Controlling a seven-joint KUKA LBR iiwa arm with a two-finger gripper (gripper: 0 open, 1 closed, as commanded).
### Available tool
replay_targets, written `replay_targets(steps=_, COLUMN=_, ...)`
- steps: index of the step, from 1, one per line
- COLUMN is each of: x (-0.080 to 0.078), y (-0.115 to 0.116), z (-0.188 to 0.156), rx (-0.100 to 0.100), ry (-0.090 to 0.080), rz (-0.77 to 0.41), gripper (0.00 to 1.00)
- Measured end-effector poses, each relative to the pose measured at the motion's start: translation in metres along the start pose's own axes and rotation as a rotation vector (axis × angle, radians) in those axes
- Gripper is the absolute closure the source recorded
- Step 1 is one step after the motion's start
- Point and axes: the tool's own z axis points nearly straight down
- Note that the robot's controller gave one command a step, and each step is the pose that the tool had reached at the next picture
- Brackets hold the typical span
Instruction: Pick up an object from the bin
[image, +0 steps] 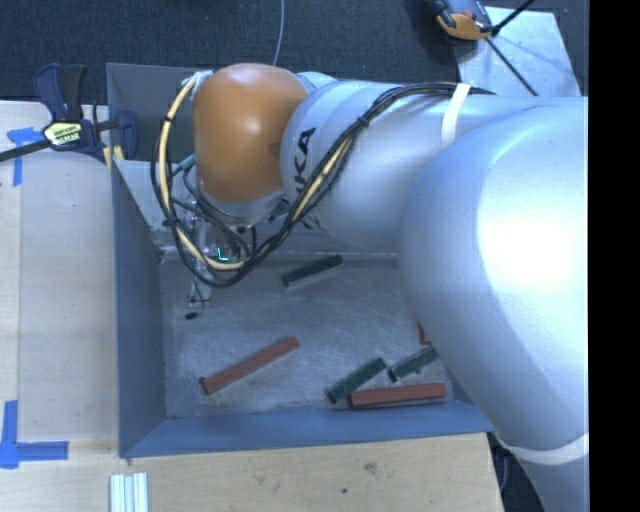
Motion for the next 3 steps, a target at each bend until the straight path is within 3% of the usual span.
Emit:
replay_targets(steps=1, x=-0.002, y=-0.001, z=-0.005, rx=-0.002, ry=-0.008, rz=0.003, gripper=0.00)
replay_targets(steps=2, x=0.029, y=-0.007, z=0.019, rx=-0.003, ry=-0.017, rz=-0.122, gripper=0.00)
replay_targets(steps=3, x=0.054, y=-0.043, z=0.054, rx=-0.001, ry=-0.004, rz=-0.255, gripper=0.00)
